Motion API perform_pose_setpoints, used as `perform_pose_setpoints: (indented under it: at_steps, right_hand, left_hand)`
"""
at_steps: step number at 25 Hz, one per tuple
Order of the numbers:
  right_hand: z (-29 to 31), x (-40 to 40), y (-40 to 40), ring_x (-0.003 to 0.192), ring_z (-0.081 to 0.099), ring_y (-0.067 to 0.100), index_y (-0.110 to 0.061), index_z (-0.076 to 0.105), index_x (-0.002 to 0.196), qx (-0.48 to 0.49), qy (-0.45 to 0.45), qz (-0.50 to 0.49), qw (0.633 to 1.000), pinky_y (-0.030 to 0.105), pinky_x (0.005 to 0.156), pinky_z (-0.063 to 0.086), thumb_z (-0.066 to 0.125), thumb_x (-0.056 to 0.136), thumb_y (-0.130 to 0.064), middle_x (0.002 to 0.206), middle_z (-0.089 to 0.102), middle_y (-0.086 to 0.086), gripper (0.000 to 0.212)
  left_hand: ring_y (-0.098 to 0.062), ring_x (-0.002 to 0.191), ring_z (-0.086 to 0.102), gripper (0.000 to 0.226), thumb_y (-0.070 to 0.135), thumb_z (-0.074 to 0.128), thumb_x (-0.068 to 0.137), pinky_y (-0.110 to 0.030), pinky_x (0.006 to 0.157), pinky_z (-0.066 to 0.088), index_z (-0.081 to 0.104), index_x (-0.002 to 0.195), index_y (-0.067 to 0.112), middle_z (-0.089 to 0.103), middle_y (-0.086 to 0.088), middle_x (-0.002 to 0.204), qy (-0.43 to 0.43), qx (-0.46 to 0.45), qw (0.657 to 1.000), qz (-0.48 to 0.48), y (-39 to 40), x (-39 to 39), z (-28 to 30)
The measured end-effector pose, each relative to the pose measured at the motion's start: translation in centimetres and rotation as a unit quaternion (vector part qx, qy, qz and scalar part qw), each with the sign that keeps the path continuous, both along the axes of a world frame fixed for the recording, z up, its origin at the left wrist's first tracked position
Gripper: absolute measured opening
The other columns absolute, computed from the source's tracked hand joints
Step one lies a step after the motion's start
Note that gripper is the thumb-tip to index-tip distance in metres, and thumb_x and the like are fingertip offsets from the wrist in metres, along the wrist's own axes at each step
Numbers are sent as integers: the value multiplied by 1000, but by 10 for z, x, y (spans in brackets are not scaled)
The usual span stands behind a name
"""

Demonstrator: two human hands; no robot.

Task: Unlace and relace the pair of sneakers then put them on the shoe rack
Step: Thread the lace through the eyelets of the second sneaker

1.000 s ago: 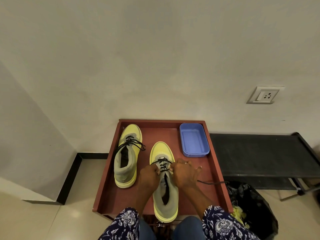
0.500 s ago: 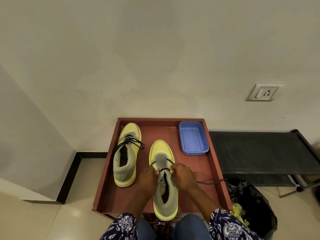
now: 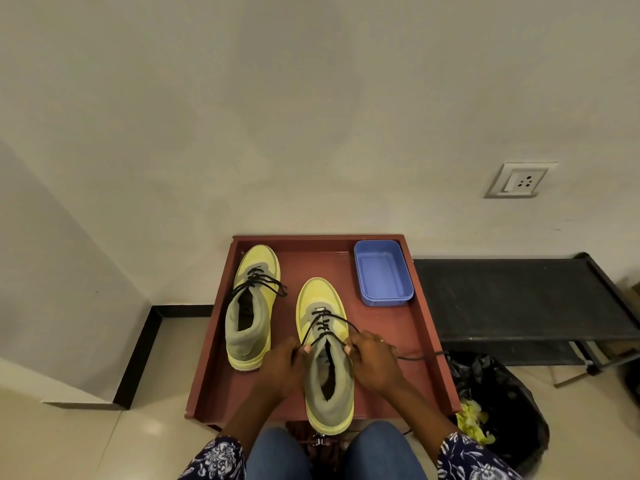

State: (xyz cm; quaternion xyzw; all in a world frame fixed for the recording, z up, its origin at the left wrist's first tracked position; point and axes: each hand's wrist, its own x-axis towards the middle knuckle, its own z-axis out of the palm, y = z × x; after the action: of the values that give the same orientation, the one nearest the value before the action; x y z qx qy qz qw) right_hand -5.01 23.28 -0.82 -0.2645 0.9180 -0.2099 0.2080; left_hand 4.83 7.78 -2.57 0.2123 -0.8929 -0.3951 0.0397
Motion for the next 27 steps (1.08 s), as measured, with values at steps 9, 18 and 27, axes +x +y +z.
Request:
perform_pose_setpoints:
  at_steps: [9, 18, 27]
  right_hand:
    - [3, 5, -3, 97, 56, 27, -17, 55, 90, -53, -38, 7, 998, 35, 85, 42, 42, 96, -27, 96, 56, 5, 18]
    - [15, 8, -17, 82, 44, 14, -20, 46, 82, -143, -49, -5, 989, 23, 69, 29, 43, 97, -23, 85, 45, -1, 16]
    - [6, 3, -25, 98, 58, 15, -12, 65, 98, -286, -169, -92, 939, 23, 85, 44, 48, 94, -14, 103, 63, 1, 17]
  left_hand:
    - [-4, 46, 39, 34, 32, 55, 90, -20, 50, 32, 39, 63, 19, 39, 6, 53, -51, 57, 996, -46, -24, 16, 1]
    - [-1, 52, 47, 14, 10, 55, 91, -19, 53, 41, 58, 78, 7, 54, 9, 59, 93, 311, 946, 13, 3, 0, 32]
    - [-6, 63, 53, 19, 10, 45, 95, -16, 58, 44, 56, 89, -5, 59, -11, 76, 178, 390, 894, 134, 21, -24, 29]
